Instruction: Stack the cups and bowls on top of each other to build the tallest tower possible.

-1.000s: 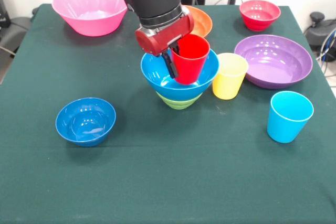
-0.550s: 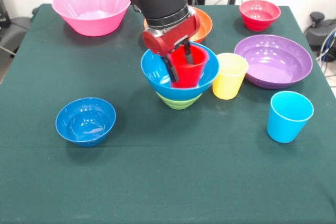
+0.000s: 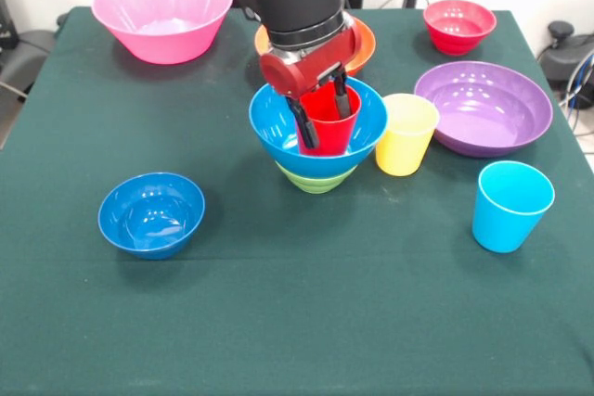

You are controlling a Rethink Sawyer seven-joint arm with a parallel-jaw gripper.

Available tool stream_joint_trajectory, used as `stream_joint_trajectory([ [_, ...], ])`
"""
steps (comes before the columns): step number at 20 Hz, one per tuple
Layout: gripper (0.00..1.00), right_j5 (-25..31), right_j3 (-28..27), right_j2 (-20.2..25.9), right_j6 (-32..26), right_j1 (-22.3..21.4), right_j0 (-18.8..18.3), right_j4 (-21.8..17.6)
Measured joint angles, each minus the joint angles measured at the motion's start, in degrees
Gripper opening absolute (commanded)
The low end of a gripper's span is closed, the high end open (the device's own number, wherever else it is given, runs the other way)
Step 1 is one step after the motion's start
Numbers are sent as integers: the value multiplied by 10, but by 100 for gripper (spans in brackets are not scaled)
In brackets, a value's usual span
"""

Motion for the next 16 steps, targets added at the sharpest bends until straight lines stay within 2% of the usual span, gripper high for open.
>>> stream_joint_trajectory([
  [10,100,0,0,-5,0,-20,3,-3],
  [16,100,0,4,-10,0,-58,10,-1],
])
